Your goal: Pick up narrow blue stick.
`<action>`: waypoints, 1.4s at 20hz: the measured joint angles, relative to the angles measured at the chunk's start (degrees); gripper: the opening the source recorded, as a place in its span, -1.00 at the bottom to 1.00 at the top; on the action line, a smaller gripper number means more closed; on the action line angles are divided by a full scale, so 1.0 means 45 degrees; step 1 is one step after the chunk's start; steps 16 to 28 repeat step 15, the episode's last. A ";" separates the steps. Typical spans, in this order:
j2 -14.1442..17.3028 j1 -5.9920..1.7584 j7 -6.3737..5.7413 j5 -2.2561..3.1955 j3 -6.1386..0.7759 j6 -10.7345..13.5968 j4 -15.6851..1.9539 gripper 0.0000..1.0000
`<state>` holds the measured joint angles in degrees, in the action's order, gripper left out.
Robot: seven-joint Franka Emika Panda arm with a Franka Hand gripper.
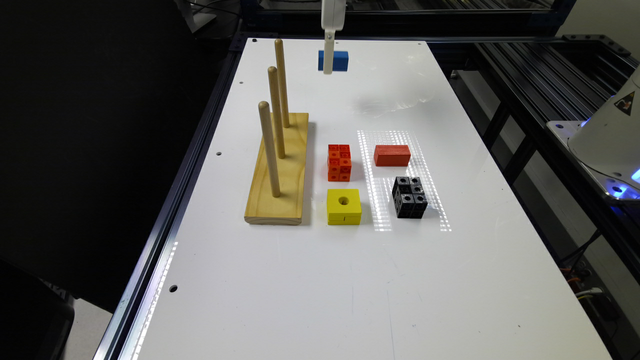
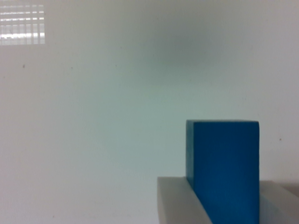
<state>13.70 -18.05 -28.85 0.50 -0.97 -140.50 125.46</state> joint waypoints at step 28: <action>-0.1498 0.0000 0.0000 0.0000 -0.0002 0.1360 0.0001 -1.00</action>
